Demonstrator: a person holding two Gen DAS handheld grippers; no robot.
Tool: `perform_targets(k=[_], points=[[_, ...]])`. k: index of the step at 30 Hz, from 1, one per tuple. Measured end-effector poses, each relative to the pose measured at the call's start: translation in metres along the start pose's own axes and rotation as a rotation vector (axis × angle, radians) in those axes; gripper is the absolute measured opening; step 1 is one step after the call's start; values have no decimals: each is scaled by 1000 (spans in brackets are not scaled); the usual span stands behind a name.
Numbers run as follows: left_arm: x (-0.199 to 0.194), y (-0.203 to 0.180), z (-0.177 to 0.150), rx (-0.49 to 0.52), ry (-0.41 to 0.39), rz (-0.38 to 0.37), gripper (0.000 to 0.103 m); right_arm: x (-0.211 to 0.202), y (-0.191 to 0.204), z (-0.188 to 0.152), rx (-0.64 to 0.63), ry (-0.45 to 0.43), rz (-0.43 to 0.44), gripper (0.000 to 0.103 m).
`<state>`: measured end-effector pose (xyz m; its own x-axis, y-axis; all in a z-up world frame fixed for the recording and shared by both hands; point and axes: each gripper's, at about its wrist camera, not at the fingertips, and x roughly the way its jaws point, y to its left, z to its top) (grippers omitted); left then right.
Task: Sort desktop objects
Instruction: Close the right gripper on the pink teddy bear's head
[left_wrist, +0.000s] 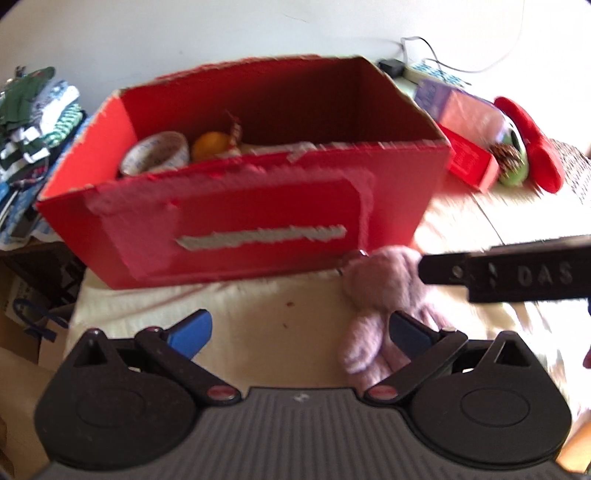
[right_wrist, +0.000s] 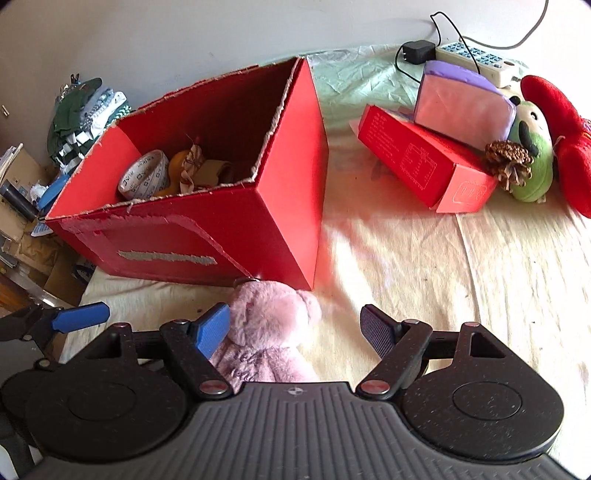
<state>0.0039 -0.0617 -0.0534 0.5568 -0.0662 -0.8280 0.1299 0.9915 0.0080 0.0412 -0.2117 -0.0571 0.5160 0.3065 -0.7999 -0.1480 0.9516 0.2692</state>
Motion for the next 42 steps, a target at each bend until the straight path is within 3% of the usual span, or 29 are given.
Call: perform_targets(k=[4,10,13,15,20,27,28,29,42], points=[[9,-3,-12,28,44,-87,101,8,-4,-6,14,40,-10,80],[25,2,-17,-36,87,-224,100,21,-11,-12,58,92,10,80],[36,5,-19,-70,125,-270,91,25,-13,-14,71,101,41,81],[39,7,-20,-88,129,-290,90,28,-15,-14,83,105,51,81],[37,2,-18,-50,111,-300,90,35,-17,-15,108,117,80,82],[40,0,-20,-6,86,-297,93,40,-3,-13,43,129,110,74],[42,-1,-20,-2,87,-290,101,41,-3,-12,42,129,114,74],[44,0,-21,-1,87,-285,103,41,-3,-12,40,129,118,74],[46,2,-23,-3,75,-292,102,42,-7,-11,20,132,146,75]])
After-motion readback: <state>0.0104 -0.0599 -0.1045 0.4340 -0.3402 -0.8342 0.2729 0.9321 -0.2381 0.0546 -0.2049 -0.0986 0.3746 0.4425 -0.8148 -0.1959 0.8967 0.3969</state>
